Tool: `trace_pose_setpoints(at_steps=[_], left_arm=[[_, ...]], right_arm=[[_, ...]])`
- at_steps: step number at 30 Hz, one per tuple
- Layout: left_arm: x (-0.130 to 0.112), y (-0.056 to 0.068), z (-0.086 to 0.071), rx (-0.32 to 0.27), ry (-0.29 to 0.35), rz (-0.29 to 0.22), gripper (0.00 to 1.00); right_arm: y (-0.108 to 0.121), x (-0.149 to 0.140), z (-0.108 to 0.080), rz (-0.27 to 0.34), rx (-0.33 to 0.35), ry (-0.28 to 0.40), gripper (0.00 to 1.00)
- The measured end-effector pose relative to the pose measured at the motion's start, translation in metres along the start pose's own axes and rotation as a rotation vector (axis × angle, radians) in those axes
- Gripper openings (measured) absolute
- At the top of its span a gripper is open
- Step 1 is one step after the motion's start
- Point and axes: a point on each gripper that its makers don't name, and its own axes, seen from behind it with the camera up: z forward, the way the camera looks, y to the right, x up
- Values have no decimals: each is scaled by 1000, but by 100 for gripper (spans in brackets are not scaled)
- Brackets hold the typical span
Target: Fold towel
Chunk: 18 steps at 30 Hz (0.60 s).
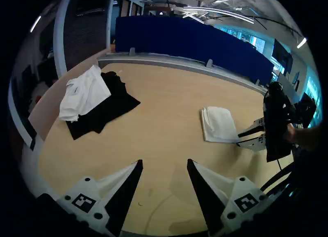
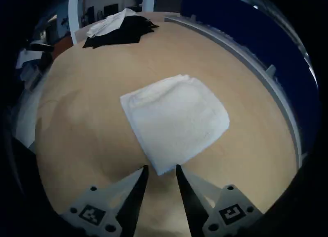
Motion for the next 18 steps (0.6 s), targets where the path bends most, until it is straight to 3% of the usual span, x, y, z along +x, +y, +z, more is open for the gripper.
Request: trace_pose_setpoints(at_steps=[7,13,18], left_arm=[[-2,0,1,2,-2,5,79],[-3,2,3,-2,-3,9,80],[-1,4,3,-6,-3,16,80]], right_arm=[[-2,-4,3,37,12,2,23],[-2,-3,2,51,10,11,10],[1,1,0,46,-2,27,6]])
